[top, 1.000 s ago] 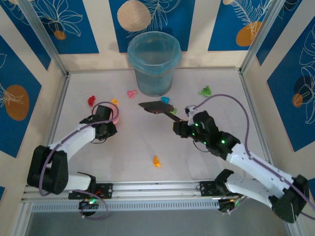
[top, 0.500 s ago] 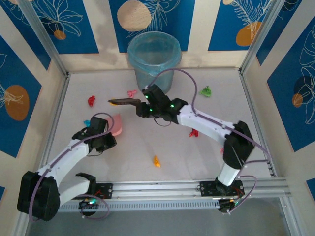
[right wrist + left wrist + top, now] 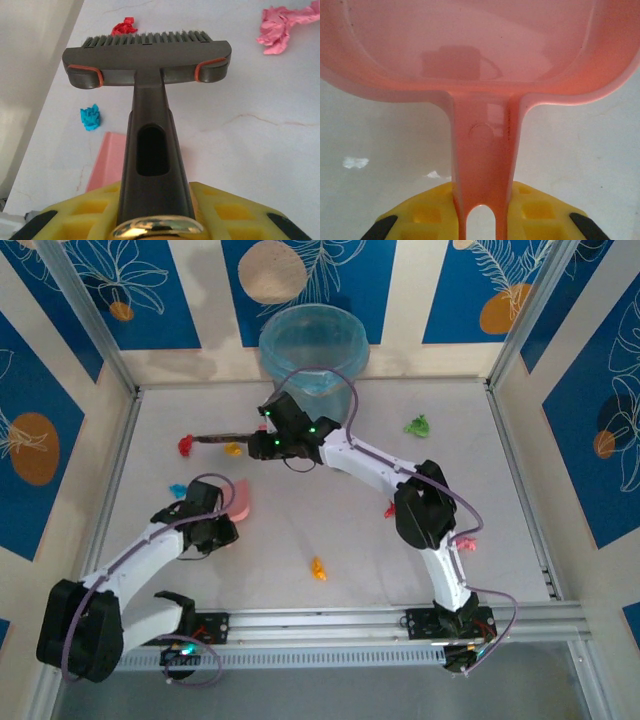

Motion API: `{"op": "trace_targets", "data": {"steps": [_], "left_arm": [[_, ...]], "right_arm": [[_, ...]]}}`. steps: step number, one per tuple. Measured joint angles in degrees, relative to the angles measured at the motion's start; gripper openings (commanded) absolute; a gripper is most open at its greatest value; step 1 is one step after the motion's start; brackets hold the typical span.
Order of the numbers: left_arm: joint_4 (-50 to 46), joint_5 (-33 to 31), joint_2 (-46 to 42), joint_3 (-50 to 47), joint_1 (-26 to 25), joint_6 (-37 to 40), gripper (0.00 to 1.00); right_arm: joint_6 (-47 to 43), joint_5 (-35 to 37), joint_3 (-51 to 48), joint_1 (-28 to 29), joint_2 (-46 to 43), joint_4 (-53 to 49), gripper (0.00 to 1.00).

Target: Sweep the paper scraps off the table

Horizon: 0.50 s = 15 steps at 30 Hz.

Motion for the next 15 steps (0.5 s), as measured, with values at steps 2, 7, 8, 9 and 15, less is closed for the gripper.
{"op": "trace_targets", "data": {"steps": [2, 7, 8, 9, 15], "left_arm": [[0.7, -0.48, 1.01, 0.02, -0.04, 0.24, 0.0], [1.75, -1.75, 3.63, 1.05, -0.09, 1.53, 0.0], [1.92, -1.97, 4.35, 1.51, -0.09, 1.73, 0.0], [1.99, -2.21, 5.07, 2.05, -0.09, 1.97, 0.0], [2.78, -4.11, 8.79, 4.33, -0.09, 3.43, 0.0]], "right_arm": [[-0.33, -1.6, 2.71, -0.46, 2.05, -0.59, 0.0], [-0.5, -5.09, 6.05, -1.9, 5.16, -1.14, 0.0], [-0.48, -5.66, 6.03, -2.08, 5.33, -1.55, 0.0], [-0.48, -6.08, 6.05, -2.21, 5.49, -1.97, 0.0], [0.37, -9.49, 5.73, -3.02, 5.6, -3.56, 0.0]]}}
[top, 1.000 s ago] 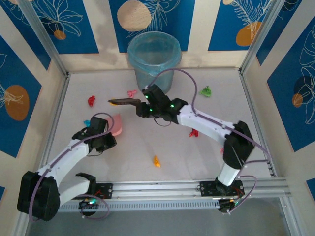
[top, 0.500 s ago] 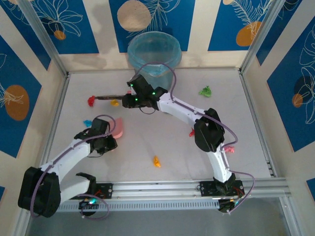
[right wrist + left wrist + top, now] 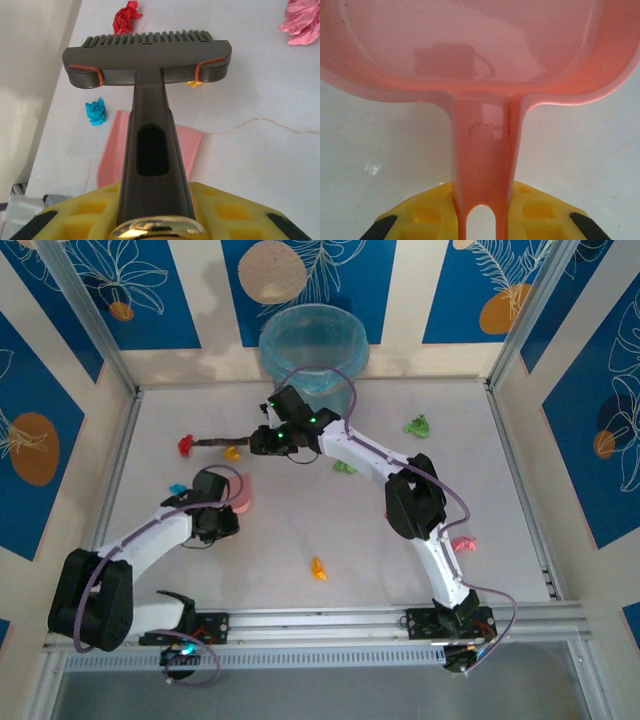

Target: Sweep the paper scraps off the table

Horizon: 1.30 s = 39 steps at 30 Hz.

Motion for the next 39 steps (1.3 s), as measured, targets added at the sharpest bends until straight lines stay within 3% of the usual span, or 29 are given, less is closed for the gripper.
{"op": "trace_targets", "data": {"steps": [7, 21, 30, 39], "left_arm": [[1.22, -2.19, 1.29, 0.31, 0.0, 1.49, 0.0], [5.09, -2.23, 1.9, -0.74, 0.0, 2.56, 0.0], [6.8, -0.79, -1.86, -3.28, -0.28, 2.6, 0.0], [5.16, 1.44, -7.67, -3.52, -1.6, 2.27, 0.0]], "right_arm": [[2.05, -5.01, -8.15, -0.02, -3.19, 1.73, 0.0], [7.98, -14.36, -26.6, -0.04, -17.97, 7.78, 0.0], [8.81, -10.78, -32.39, -0.2, -25.94, 7.93, 0.0], [5.25, -0.46, -47.63, -0.72, -48.35, 12.44, 0.0]]}}
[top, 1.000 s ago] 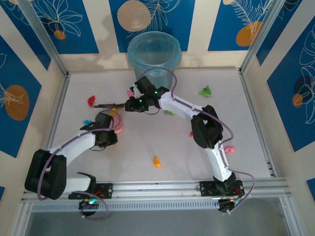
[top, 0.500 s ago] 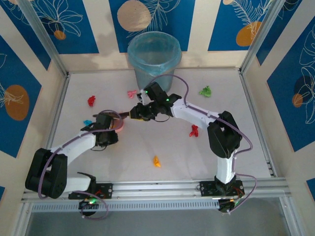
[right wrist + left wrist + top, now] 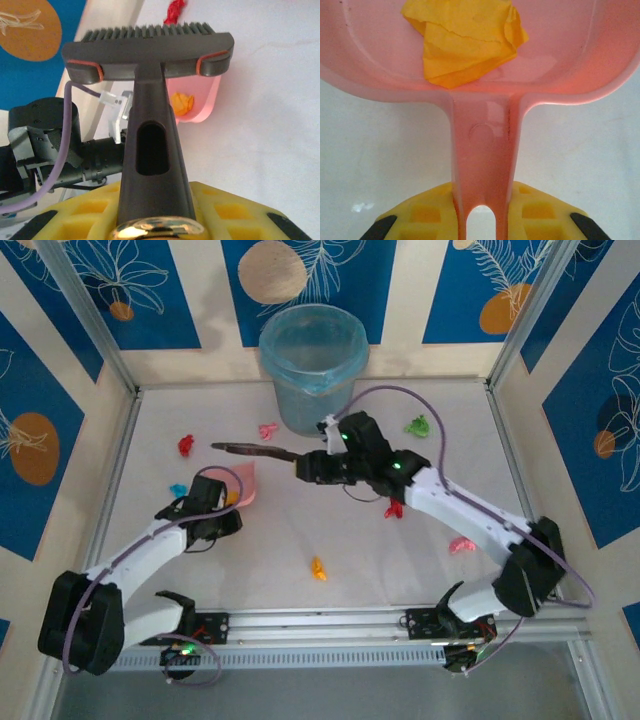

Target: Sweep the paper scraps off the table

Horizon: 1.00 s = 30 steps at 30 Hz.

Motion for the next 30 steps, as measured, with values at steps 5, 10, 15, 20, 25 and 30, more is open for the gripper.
{"op": "trace_targets", "data": {"steps": [5, 10, 15, 20, 25, 30], "left_arm": [[-5.11, 0.39, -3.72, 3.85, -3.15, -0.37, 0.0], [-10.49, 0.35, -4.92, 11.85, -5.22, -0.35, 0.0], [-17.73, 0.24, -1.84, 23.32, -5.6, 0.28, 0.0], [-23.85, 0.13, 2.86, 36.26, -6.45, 0.48, 0.0], [-28.2, 1.05, 11.58, 53.11, -9.22, 1.36, 0.0], [-30.21, 4.74, 23.39, 70.93, -10.95, 1.33, 0.0]], "right_arm": [[-2.56, 4.52, -14.19, -2.86, -14.95, 2.82, 0.0], [-4.26, 8.39, -24.98, -5.95, -28.85, 3.28, 0.0], [-5.4, 11.91, -30.53, -7.96, -36.68, 3.5, 0.0], [-6.4, 12.39, -36.44, -7.56, -35.95, 7.63, 0.0], [-8.39, 12.63, -39.71, -3.65, -32.28, 10.6, 0.0], [-10.95, 13.05, -40.5, 0.59, -30.47, 14.71, 0.0]]}}
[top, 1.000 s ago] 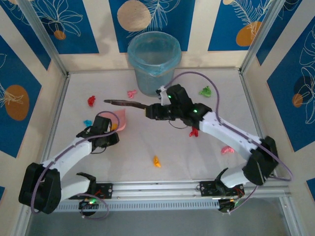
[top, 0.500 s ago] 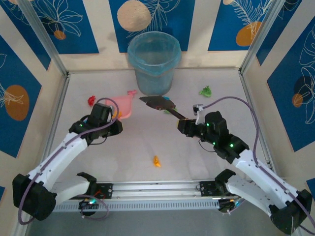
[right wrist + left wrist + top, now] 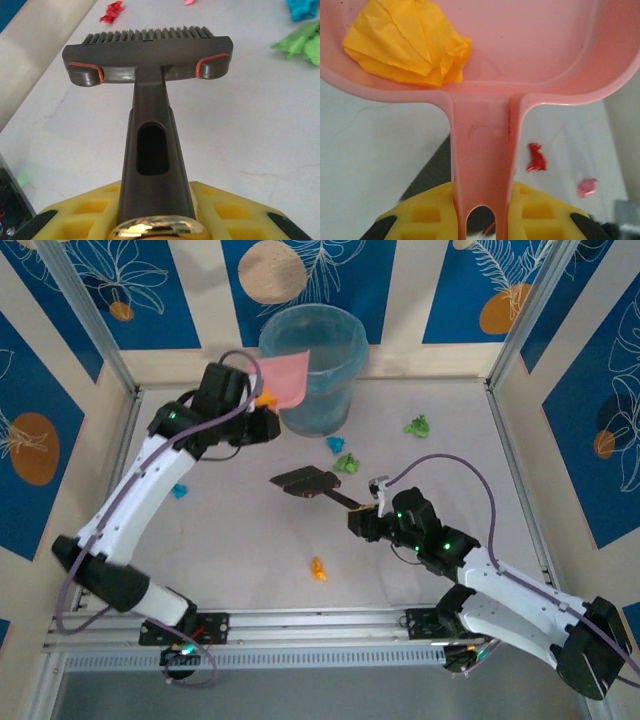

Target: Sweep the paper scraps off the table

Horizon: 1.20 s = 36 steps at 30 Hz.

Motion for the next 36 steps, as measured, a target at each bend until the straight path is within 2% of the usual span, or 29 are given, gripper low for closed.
{"op": "trace_targets", "data": {"steps": [4, 8, 10, 12, 15, 18, 28, 32, 36], "left_arm": [[-2.05, 3.28, 12.15, 17.77, -0.22, -0.79, 0.0], [-2.21, 9.16, 26.1, 38.69, -0.17, -4.7, 0.0], [0.26, 13.0, 31.63, 45.53, 0.04, -8.79, 0.0], [4.26, 16.59, 35.17, 47.82, 0.57, -14.12, 0.0], [12.46, 21.24, 39.58, 48.35, 0.98, -23.65, 0.0], [19.91, 23.17, 43.06, 48.26, 1.4, -32.02, 0.0], [50.36, 23.71, 43.36, 34.4, 3.28, -56.61, 0.0], [61.33, 23.17, 42.53, 30.47, 4.02, -63.52, 0.0], [71.45, 21.55, 39.71, 21.75, 4.22, -69.09, 0.0]], "right_arm": [[-1.22, 0.57, -0.15, 1.03, 0.81, 2.6, 0.0], [-1.66, 1.03, -0.96, 1.03, 0.87, 4.0, 0.0], [-1.84, 1.09, -1.36, 1.03, 1.14, 4.61, 0.0], [-1.9, 1.27, -1.62, 1.03, 1.38, 4.79, 0.0], [-2.12, 1.53, -1.64, 1.03, 1.77, 4.83, 0.0], [-2.32, 1.68, -1.64, 1.03, 1.88, 4.85, 0.0], [-3.17, 1.77, -1.64, 1.03, 2.43, 5.57, 0.0], [-3.54, 1.95, -1.64, 1.03, 3.41, 5.64, 0.0], [-3.58, 1.95, -1.64, 1.03, 4.52, 5.64, 0.0]]}}
